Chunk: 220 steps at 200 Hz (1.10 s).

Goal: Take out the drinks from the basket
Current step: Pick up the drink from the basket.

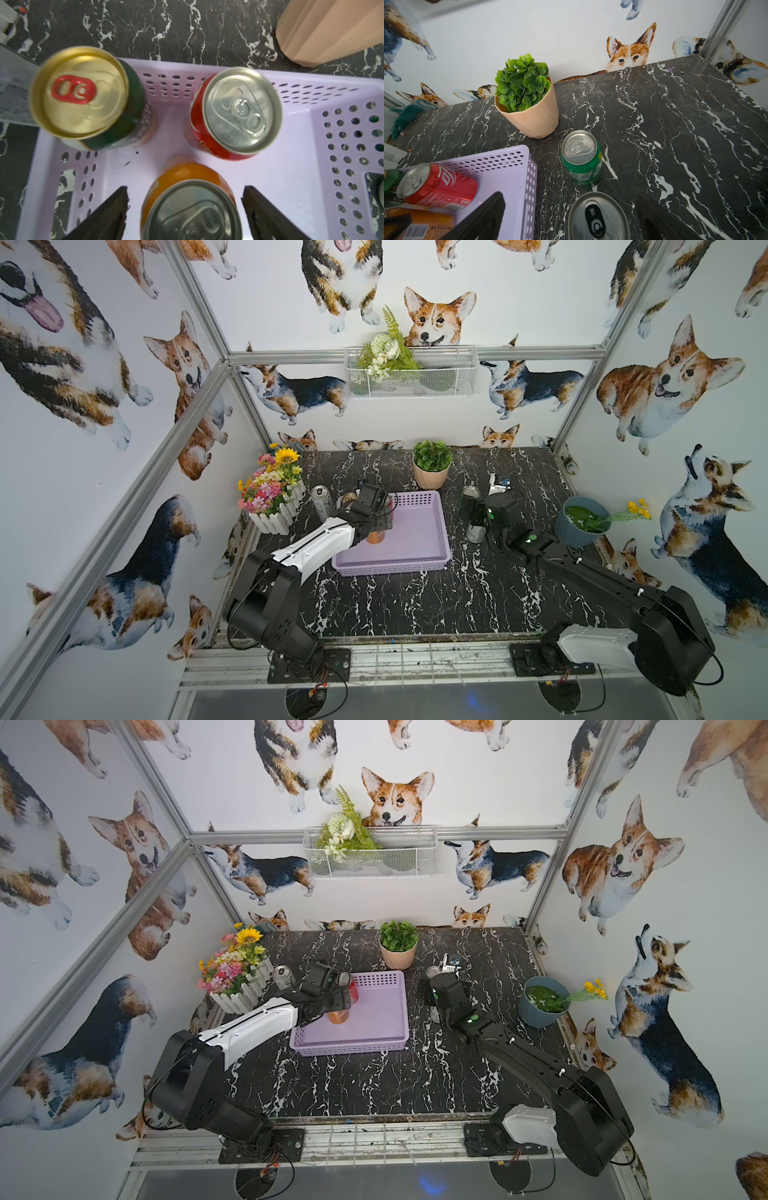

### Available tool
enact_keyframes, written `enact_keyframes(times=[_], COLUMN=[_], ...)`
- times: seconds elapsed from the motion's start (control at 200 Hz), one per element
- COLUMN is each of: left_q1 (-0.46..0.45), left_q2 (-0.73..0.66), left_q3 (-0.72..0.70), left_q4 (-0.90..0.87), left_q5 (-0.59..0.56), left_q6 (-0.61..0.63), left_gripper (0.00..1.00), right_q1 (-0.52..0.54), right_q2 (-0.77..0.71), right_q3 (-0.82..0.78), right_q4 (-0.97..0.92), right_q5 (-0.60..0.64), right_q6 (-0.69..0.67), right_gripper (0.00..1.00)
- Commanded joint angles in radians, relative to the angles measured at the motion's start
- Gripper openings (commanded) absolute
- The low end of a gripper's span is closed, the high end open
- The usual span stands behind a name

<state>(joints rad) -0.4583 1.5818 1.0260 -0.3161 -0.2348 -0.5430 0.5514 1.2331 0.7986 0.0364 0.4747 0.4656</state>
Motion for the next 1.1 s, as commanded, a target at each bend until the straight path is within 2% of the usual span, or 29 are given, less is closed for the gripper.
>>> enact_keyframes(times=[0.0,0.165,0.27,0.47,0.591,0.686,0.926,1.096], left_q1=[0.000,0.000,0.000,0.000,-0.003,-0.008,-0.042,-0.121], left_q2=[0.029,0.069,0.120,0.117,0.100,0.082,-0.020,-0.057], left_q3=[0.009,0.015,0.024,0.017,0.018,0.022,0.078,0.178], left_q4=[0.028,0.053,0.043,0.039,0.035,0.033,0.032,0.002], left_q5=[-0.017,-0.046,-0.055,-0.054,-0.044,-0.038,0.007,0.066], left_q6=[-0.007,0.001,-0.004,-0.010,-0.011,-0.012,0.003,0.035], left_gripper=[0.88,0.82,0.73,0.52,0.28,0.00,0.00,0.00], right_q1=[0.001,0.001,0.000,0.000,0.001,0.000,-0.001,-0.011], right_q2=[0.001,-0.006,-0.006,-0.003,0.000,0.001,-0.004,-0.027], right_q3=[0.008,-0.004,-0.008,-0.013,-0.011,-0.011,-0.012,-0.015], right_q4=[0.020,0.022,0.023,0.028,0.030,0.031,0.028,0.023], right_q5=[0.002,0.008,0.008,0.016,0.014,0.015,0.029,0.072], right_q6=[-0.002,0.000,-0.002,-0.002,0.000,0.002,0.008,0.006], right_gripper=[0.99,0.99,0.99,0.99,0.99,0.99,0.99,0.99])
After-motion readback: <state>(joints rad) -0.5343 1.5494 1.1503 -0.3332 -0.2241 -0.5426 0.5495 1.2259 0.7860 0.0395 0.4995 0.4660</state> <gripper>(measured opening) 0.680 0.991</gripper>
